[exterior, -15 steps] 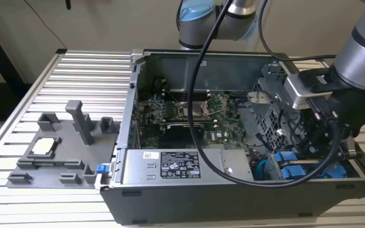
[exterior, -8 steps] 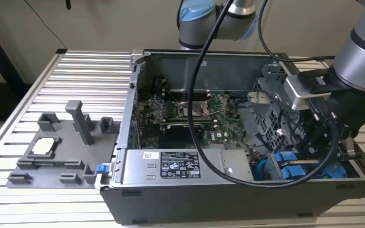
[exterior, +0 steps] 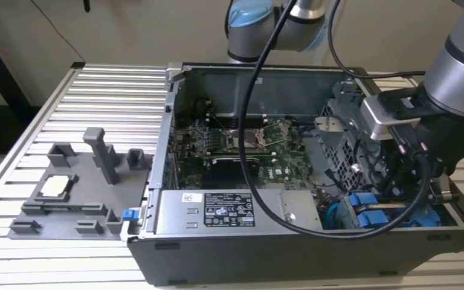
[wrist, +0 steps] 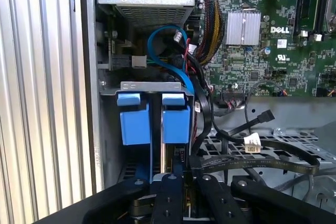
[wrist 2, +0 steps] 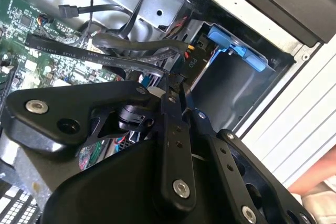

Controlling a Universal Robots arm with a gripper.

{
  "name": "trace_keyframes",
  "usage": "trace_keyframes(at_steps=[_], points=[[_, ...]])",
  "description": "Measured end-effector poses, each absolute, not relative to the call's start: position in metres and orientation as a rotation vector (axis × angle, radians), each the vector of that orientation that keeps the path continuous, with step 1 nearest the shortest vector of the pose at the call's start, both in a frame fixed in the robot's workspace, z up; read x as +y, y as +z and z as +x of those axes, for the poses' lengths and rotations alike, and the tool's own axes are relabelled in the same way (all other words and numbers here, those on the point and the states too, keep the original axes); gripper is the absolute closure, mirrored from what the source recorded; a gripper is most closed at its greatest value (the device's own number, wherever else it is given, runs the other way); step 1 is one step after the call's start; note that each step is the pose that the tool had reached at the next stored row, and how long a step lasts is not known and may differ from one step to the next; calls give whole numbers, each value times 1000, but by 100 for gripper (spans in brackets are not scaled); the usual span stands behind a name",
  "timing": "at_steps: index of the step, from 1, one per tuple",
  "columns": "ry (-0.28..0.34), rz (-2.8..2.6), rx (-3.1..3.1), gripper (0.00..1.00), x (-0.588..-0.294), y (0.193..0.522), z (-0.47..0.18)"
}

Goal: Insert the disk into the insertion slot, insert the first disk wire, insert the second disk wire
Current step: 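Insert the second disk wire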

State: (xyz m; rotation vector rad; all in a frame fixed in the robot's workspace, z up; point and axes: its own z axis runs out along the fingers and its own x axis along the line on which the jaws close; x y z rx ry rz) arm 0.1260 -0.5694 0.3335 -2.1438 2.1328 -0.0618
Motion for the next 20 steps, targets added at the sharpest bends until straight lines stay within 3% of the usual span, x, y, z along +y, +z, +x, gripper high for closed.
trace_keyframes(at_steps=[2,3,16,18,20], points=[[-61,-2143,2133,82,-570,334,126],[-60,-2144,2133,76,-570,337,126],[-58,-2139,2129,76,-571,345,126],[-62,-2137,2126,84,-571,344,126],[-65,-2135,2124,84,-571,344,125]])
